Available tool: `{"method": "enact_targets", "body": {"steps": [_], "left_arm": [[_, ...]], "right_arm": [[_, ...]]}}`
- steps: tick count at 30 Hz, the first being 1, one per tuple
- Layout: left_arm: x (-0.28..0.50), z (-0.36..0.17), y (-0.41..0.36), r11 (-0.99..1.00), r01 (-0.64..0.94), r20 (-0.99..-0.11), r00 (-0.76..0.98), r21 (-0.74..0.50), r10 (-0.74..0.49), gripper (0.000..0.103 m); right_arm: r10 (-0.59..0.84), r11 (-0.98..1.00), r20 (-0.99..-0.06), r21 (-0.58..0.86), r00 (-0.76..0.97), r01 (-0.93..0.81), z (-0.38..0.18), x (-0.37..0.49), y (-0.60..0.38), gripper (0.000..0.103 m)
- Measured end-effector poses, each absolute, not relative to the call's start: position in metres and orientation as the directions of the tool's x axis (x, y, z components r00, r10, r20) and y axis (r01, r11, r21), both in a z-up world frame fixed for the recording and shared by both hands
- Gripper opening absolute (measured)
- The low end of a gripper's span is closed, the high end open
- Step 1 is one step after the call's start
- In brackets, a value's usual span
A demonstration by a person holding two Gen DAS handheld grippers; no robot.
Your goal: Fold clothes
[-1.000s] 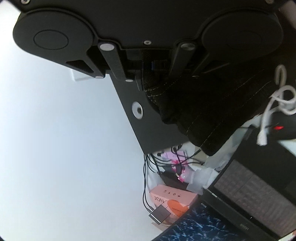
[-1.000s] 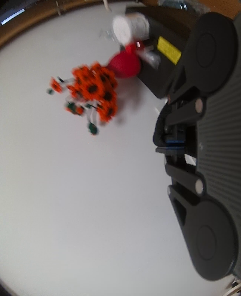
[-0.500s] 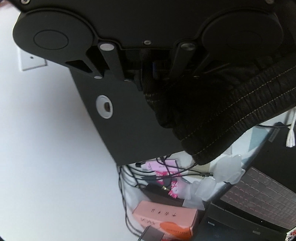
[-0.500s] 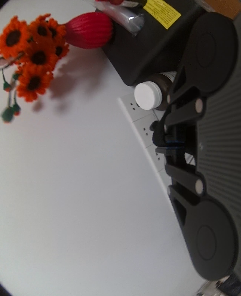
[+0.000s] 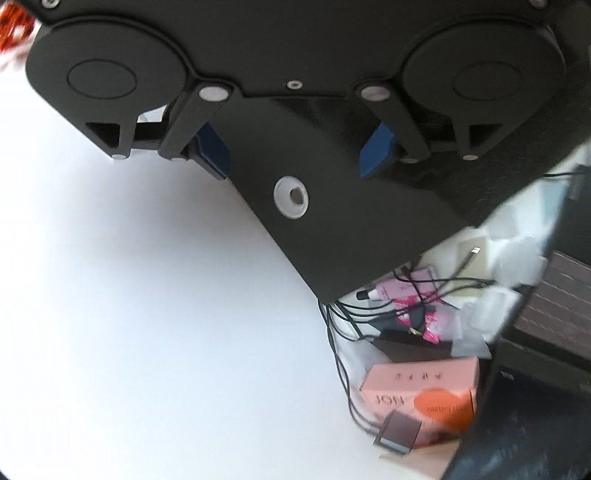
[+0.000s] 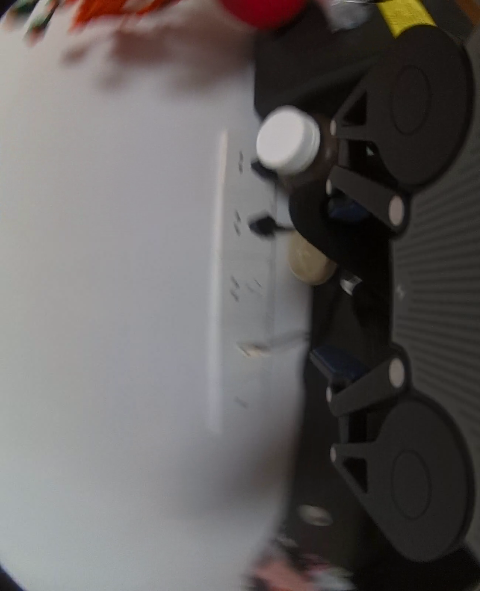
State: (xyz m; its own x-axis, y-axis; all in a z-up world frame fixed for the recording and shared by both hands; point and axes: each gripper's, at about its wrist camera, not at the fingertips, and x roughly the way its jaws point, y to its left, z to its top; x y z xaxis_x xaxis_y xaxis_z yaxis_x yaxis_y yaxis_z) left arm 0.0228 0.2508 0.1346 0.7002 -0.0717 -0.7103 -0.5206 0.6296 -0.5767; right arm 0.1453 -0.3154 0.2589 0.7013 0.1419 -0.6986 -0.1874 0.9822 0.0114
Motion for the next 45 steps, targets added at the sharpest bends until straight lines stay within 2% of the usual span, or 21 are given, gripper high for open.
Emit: {"method": "enact_targets", "body": {"steps": [4,6,8,11,17,22,23,27,30,33,36,40,43,45], "left_arm": [[-0.018,0.126,0.226,0.74,-0.501,-0.785,0.617,-0.448,-0.058,0.081],[-0.033,0.109,0.213,0.769,-0.504,-0.833,0.55,-0.393,-0.065,0.081],[-0.047,0.089,0.202,0.779,-0.51,-0.866,0.494,-0.365,-0.082,0.081],[-0.063,0.063,0.194,0.755,-0.553,-0.893,0.439,-0.353,-0.095,0.081],[-0.076,0.044,0.196,0.734,-0.577,-0.894,0.438,-0.358,-0.092,0.081],[-0.075,0.037,0.2,0.726,-0.587,-0.898,0.429,-0.358,-0.097,0.081],[-0.075,0.035,0.201,0.72,-0.592,-0.899,0.427,-0.362,-0.1,0.082],[-0.077,0.029,0.203,0.681,-0.62,-0.894,0.431,-0.39,-0.121,0.089],[-0.08,0.025,0.2,0.658,-0.641,-0.896,0.427,-0.395,-0.122,0.091],[-0.081,0.026,0.195,0.662,-0.644,-0.897,0.43,-0.382,-0.099,0.093],[-0.08,0.029,0.191,0.681,-0.639,-0.903,0.421,-0.358,-0.08,0.093],[-0.079,0.027,0.19,0.694,-0.633,-0.907,0.416,-0.342,-0.068,0.093],[-0.078,0.026,0.191,0.693,-0.635,-0.906,0.419,-0.343,-0.065,0.093],[-0.079,0.027,0.193,0.689,-0.636,-0.904,0.423,-0.347,-0.065,0.093]], "right_arm": [[0.205,0.889,-0.813,-0.078,0.544,-0.451,0.248,0.142,-0.274,0.069],[0.176,0.828,-0.831,-0.166,0.528,-0.536,0.241,0.139,-0.259,0.073],[0.123,0.792,-0.841,-0.238,0.528,-0.563,0.235,0.143,-0.252,0.075],[0.038,0.812,-0.849,-0.281,0.527,-0.511,0.231,0.158,-0.258,0.075],[0.086,0.819,-0.88,-0.204,0.467,-0.536,0.255,0.144,-0.266,0.081],[0.128,0.822,-0.901,-0.138,0.415,-0.552,0.275,0.132,-0.273,0.082],[0.148,0.824,-0.903,-0.113,0.403,-0.555,0.28,0.129,-0.275,0.084],[0.476,0.761,-0.84,0.246,0.259,-0.6,0.297,0.122,-0.263,0.087],[0.649,0.652,-0.752,0.471,0.116,-0.593,0.264,0.124,-0.233,0.089],[0.695,0.608,-0.718,0.569,0.026,-0.554,0.195,0.131,-0.185,0.088],[0.596,0.683,-0.803,0.512,-0.008,-0.521,0.129,0.133,-0.132,0.081],[0.403,0.753,-0.914,0.3,0.05,-0.585,0.09,0.14,-0.087,0.081],[0.318,0.82,-0.937,0.197,0.142,-0.537,0.087,0.18,-0.08,0.081],[0.303,0.879,-0.895,0.13,0.327,-0.459,0.104,0.21,-0.087,0.081]]}}
